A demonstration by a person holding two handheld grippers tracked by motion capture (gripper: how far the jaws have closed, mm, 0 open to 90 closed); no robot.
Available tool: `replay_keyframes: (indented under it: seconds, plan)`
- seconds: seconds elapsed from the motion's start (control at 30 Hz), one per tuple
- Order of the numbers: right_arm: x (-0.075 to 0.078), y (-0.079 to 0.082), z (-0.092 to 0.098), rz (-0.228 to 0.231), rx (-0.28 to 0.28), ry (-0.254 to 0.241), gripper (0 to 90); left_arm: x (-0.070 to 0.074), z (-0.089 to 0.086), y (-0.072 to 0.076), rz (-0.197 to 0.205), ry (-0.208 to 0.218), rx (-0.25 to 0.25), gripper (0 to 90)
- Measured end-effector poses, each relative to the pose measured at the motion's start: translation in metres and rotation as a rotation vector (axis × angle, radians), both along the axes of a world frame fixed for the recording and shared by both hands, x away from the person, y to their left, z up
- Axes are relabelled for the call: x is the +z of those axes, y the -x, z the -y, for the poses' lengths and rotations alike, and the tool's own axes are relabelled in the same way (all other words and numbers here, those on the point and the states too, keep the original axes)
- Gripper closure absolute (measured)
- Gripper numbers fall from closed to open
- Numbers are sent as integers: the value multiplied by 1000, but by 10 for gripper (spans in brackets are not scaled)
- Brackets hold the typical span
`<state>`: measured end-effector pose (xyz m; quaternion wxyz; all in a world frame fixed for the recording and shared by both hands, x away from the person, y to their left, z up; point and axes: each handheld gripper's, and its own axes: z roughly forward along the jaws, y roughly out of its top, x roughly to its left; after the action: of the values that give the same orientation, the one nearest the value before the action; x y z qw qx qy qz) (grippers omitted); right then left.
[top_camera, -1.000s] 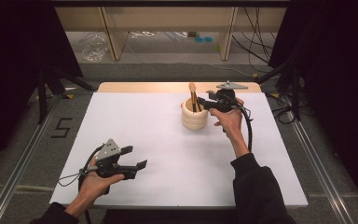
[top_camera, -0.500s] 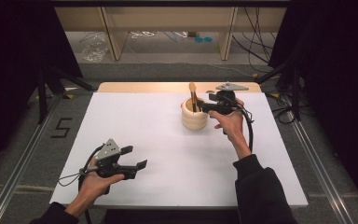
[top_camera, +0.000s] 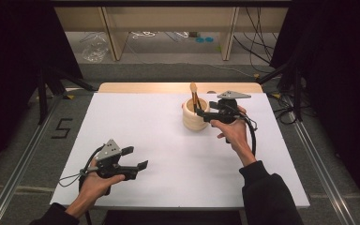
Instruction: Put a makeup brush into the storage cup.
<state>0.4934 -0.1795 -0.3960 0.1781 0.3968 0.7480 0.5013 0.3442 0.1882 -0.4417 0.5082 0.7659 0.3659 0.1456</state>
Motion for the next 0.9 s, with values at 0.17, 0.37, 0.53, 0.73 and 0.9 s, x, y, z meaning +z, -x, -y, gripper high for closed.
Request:
replay_keyframes:
  seconds: [0.17,0.37,0.53,0.73,0.9]
  plan:
    - [-1,7,-4,-3,23,8,308,0,-1,-1,7,-3,-4,203]
    - [-1,17,-5,-14,40,7,291,0,-1,-1,-2,8,9,203]
    - [-1,27,-2,-13,48,14,267,0,-2,-1,-1,11,7,203]
    - [-4,42,1,-29,55,10,221,0,-1,0,-2,8,9,203]
    - [-8,55,3,-21,77,11,210,0,-1,0,-2,9,7,203]
